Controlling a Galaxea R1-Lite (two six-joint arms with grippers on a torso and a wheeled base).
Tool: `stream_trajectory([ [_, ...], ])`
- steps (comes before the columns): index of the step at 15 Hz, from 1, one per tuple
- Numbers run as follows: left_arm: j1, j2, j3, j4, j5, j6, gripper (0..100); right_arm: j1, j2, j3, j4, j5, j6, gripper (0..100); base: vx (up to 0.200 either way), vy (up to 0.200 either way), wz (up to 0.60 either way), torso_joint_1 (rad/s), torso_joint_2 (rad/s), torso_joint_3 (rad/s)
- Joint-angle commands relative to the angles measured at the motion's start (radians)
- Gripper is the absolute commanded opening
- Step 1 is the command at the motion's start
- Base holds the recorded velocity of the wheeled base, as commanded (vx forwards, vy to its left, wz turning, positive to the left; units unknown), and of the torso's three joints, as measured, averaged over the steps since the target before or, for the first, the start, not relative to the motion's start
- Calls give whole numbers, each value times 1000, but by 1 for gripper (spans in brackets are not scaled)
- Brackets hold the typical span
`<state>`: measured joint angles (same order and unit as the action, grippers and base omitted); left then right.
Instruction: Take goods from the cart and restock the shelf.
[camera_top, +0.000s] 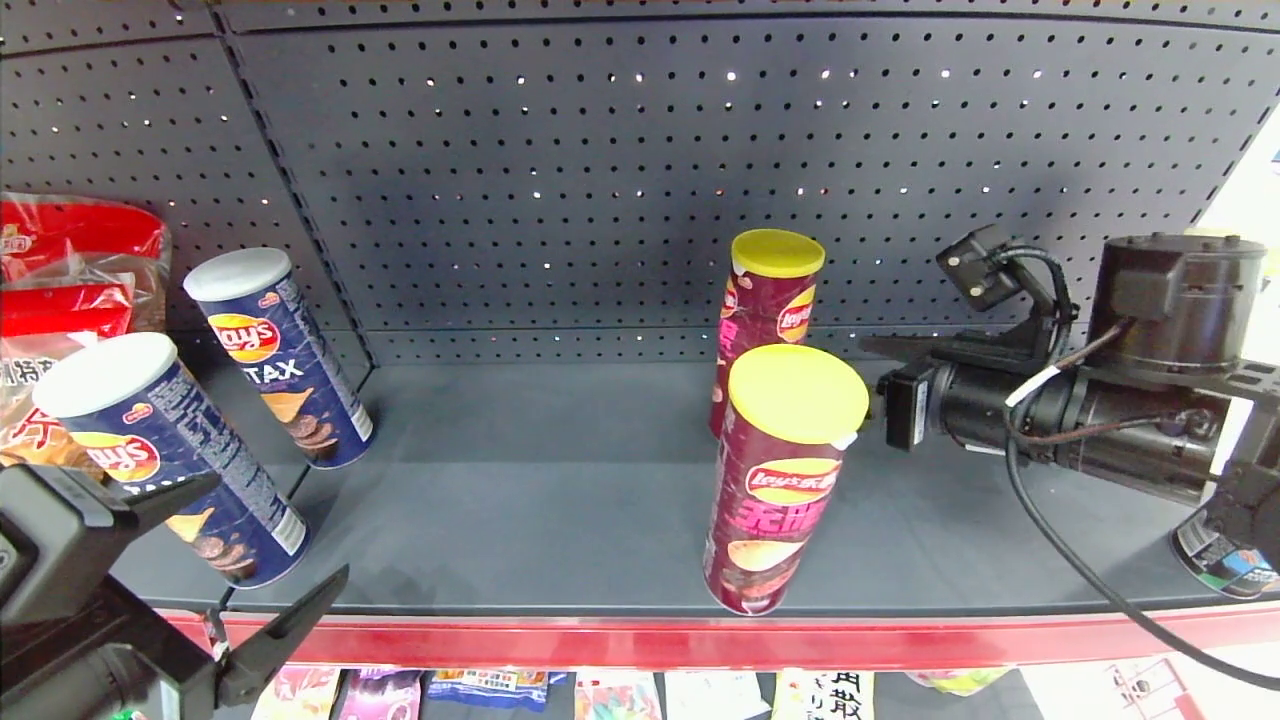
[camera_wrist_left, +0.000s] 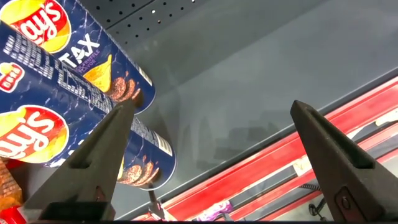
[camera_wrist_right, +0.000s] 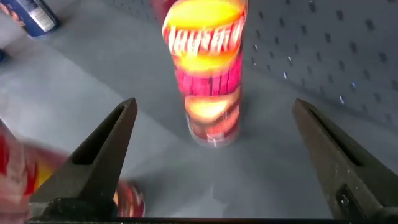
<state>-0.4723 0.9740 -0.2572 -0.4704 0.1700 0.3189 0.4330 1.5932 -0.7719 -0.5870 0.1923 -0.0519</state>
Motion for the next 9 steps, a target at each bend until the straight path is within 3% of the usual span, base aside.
stream_trajectory([
  [1,0,6,3,-1,-1,0,100,-19,-73,63,0,-7,0,100,0,0,0,0,0,0],
  [9,0,35,1,-1,-6,2,100,-36,-228,230,0,-34,-2,100,0,0,0,0,0,0],
])
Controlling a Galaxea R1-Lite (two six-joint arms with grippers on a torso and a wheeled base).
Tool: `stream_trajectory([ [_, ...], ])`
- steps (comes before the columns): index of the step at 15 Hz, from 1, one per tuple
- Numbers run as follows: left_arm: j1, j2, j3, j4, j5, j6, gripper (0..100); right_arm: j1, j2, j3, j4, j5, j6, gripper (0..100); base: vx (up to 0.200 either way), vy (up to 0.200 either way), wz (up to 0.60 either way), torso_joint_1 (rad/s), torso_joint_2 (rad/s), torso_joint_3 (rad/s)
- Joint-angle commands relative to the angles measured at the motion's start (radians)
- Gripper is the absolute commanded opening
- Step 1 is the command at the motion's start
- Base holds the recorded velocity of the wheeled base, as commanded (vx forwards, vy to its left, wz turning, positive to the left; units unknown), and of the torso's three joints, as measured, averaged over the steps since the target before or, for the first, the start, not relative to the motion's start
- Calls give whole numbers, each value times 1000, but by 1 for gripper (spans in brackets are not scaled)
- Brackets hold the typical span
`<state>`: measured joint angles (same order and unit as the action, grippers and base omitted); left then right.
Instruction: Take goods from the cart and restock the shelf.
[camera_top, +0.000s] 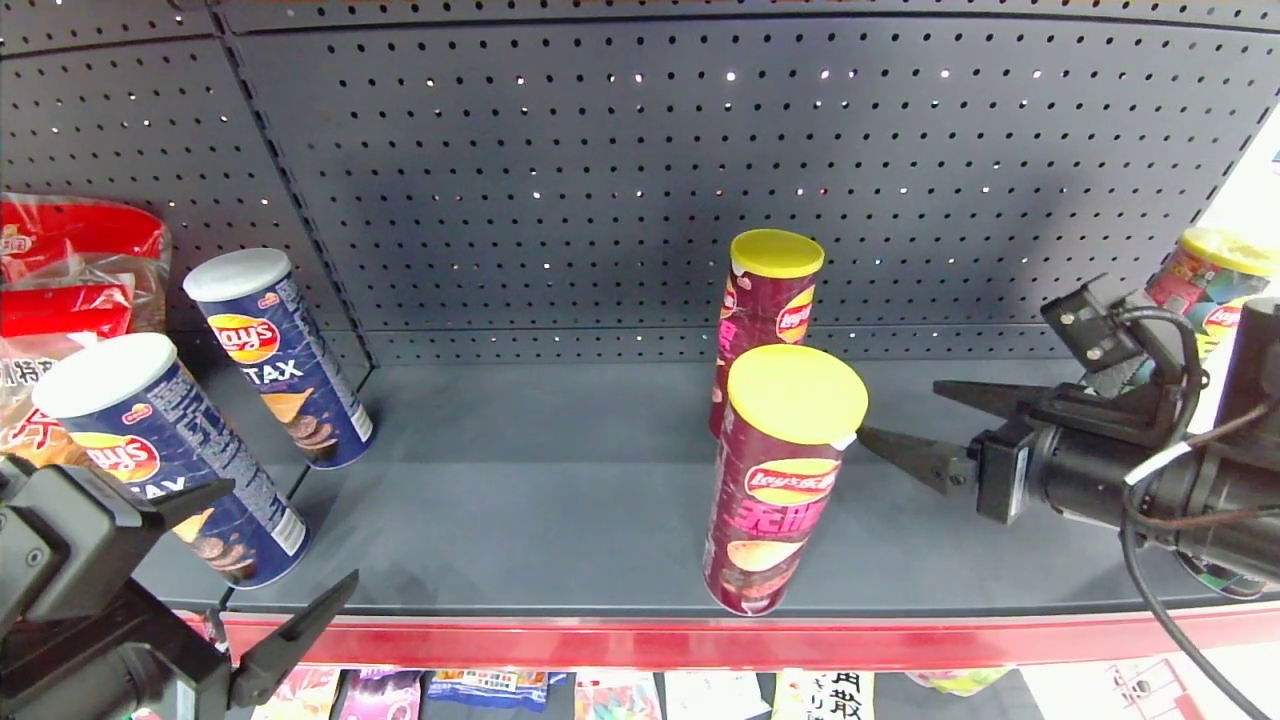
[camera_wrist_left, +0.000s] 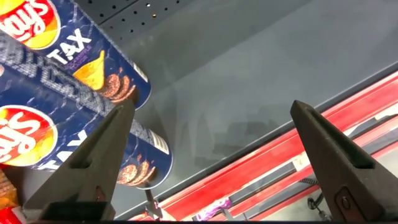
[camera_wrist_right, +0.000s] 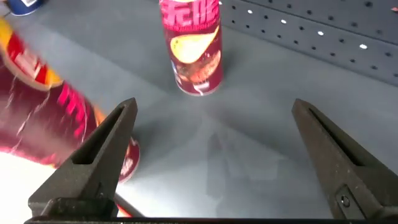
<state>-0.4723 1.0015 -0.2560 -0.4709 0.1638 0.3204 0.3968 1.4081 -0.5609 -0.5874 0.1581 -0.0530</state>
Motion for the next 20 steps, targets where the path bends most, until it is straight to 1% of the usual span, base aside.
stream_trajectory([
  [1,0,9,1,0,0,0,100,0,-61,39,1,-2,-1,100,0,0,0,0,0,0],
  [4,0,6,17,0,0,0,100,0,-129,110,1,-9,-2,100,0,0,0,0,0,0],
  [9,0,16,20,0,0,0,100,0,-241,187,6,-38,-7,100,0,0,0,0,0,0],
  [15,0,16,18,0,0,0,100,-3,-302,220,8,-38,-19,100,0,0,0,0,0,0],
  [20,0,17,20,0,-1,0,100,0,-403,295,8,-35,-44,100,0,0,0,0,0,0],
])
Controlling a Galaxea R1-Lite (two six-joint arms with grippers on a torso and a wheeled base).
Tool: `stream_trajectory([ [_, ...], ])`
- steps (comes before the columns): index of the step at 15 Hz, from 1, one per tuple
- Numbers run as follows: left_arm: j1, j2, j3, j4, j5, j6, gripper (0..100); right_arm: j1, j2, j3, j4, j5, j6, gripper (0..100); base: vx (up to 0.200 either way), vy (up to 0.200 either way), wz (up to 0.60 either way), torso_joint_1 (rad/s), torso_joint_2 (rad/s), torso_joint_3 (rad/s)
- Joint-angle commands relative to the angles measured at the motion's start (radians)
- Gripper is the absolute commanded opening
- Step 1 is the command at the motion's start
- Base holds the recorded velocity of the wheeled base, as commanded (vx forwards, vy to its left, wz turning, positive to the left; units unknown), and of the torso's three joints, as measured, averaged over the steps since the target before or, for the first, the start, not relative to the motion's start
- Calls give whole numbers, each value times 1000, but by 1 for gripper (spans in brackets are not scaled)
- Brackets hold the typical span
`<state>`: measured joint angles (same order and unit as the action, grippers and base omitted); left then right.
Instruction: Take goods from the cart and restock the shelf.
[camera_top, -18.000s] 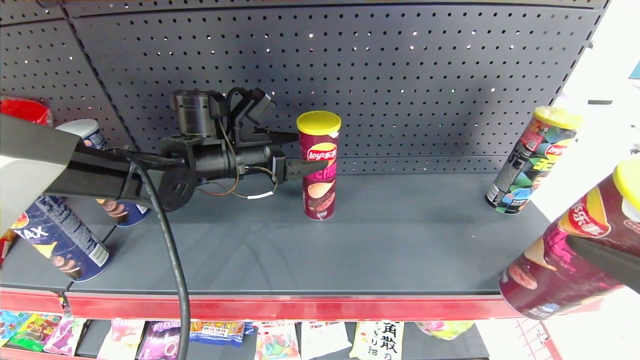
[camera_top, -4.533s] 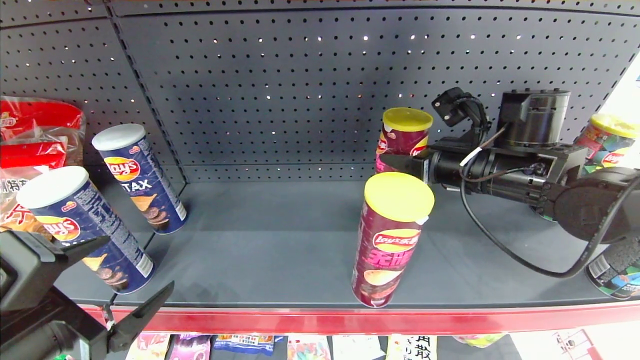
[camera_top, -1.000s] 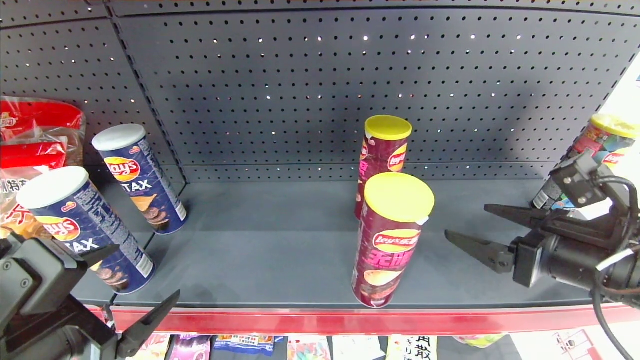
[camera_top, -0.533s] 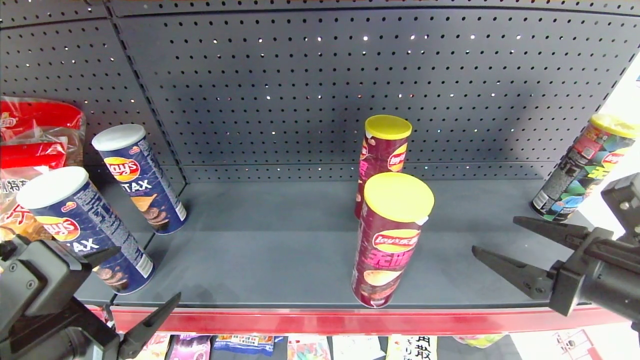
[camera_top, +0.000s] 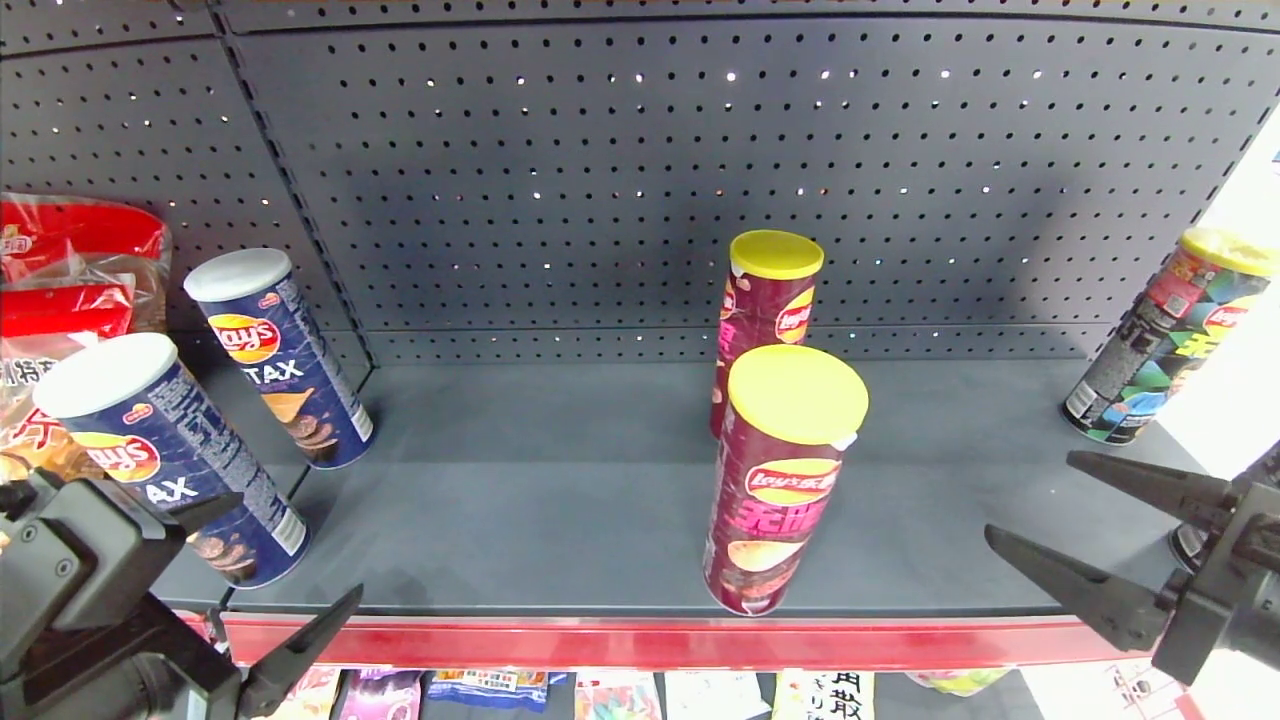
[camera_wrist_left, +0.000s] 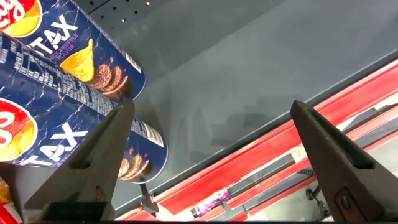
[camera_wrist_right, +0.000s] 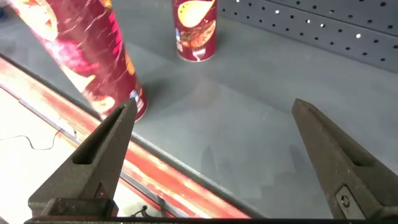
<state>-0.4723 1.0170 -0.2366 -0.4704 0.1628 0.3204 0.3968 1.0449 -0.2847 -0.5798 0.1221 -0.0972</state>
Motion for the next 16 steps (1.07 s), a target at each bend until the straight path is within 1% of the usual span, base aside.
stream_trajectory([
  [1,-2,2,0,-1,0,0,100,0,-68,39,0,1,1,100,0,0,0,0,0,0],
  [7,0,23,-3,-2,-2,0,100,0,-186,125,5,4,-19,100,0,0,0,0,0,0],
  [8,0,35,-10,-2,-11,0,100,0,-212,131,15,2,-21,100,0,0,0,0,0,0],
  [10,0,57,-18,-5,-17,2,100,-3,-279,105,110,1,-21,100,0,0,0,0,0,0],
  [11,0,71,-30,-5,-26,2,100,-6,-342,65,221,-4,-21,100,0,0,0,0,0,0],
  [12,-2,91,-47,-7,-48,2,100,-27,-459,-13,459,-27,-19,100,0,0,0,0,0,0],
  [13,-2,104,-55,-5,-81,2,100,-42,-528,-59,603,-36,-16,100,0,0,0,0,0,0],
  [14,-2,123,-58,-5,-129,2,100,-62,-588,-82,699,-41,-13,100,0,0,0,0,0,0],
  [16,-3,176,-76,-5,-215,2,100,-105,-646,-70,724,-62,-7,100,0,0,0,0,0,0],
])
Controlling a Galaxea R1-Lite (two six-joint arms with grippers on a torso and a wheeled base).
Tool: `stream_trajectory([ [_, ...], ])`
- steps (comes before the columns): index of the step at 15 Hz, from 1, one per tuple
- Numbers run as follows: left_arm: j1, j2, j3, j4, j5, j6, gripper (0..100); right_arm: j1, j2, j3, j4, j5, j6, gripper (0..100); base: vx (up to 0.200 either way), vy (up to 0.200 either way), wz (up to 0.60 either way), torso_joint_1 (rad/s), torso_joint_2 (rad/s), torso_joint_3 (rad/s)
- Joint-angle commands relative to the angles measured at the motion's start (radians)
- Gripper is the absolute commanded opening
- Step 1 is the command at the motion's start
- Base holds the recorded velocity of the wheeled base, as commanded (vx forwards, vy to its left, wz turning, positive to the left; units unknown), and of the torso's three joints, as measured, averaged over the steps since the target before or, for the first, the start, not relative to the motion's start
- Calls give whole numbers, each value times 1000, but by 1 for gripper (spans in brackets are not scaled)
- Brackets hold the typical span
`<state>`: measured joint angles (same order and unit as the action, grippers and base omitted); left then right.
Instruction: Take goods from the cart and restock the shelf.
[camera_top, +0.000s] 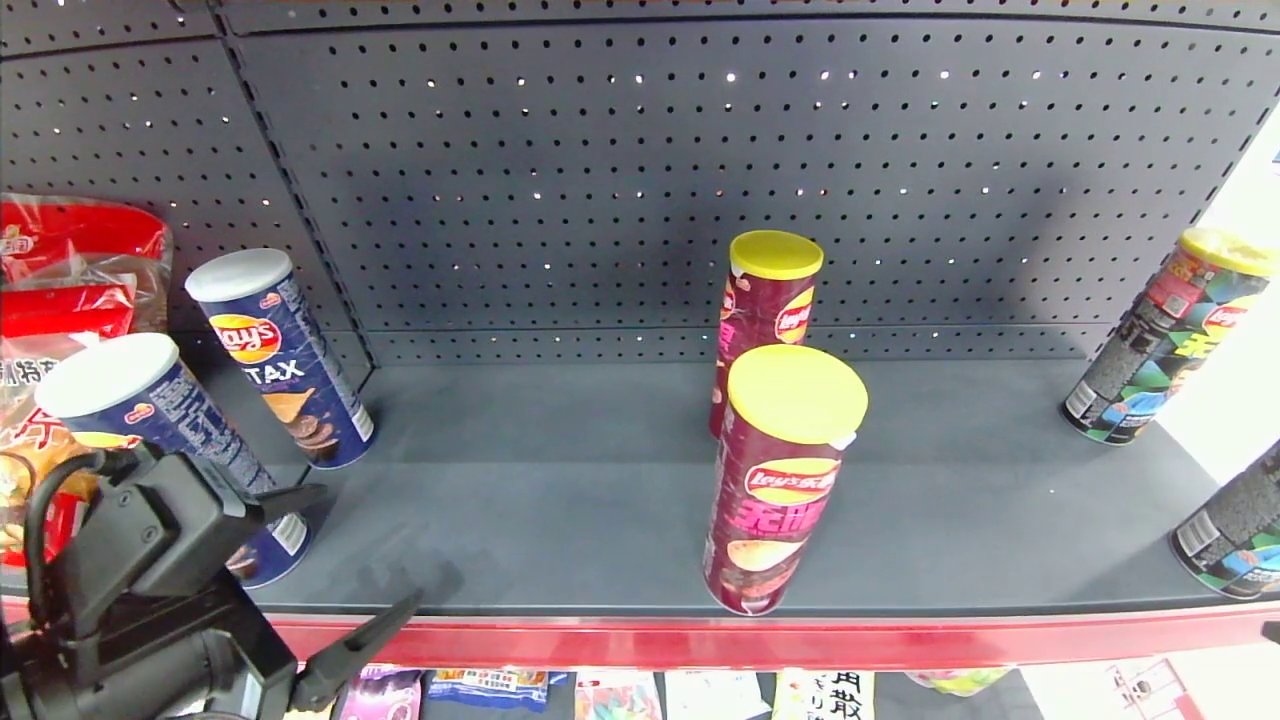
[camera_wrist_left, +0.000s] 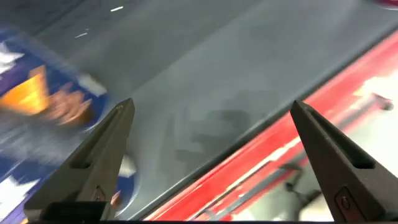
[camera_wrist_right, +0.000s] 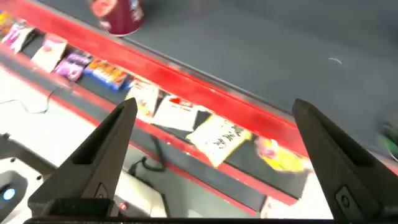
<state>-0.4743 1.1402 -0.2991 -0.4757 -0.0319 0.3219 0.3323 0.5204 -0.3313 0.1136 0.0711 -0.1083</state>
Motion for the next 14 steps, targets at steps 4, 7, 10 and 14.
stream_trajectory([
  [4,-14,248,-149,-4,-118,0,100,-65,-128,-14,29,-42,2,100,0,0,0,0,0,0],
  [7,-64,345,-253,3,-146,-4,100,-65,-140,-2,31,-70,2,100,0,0,0,0,0,0],
  [10,-93,409,-281,0,-201,-4,100,-65,-146,3,29,-83,2,100,0,0,0,0,0,0],
  [14,-113,461,-319,-3,-210,-3,100,-68,-174,21,32,-94,2,100,0,0,0,0,0,0],
])
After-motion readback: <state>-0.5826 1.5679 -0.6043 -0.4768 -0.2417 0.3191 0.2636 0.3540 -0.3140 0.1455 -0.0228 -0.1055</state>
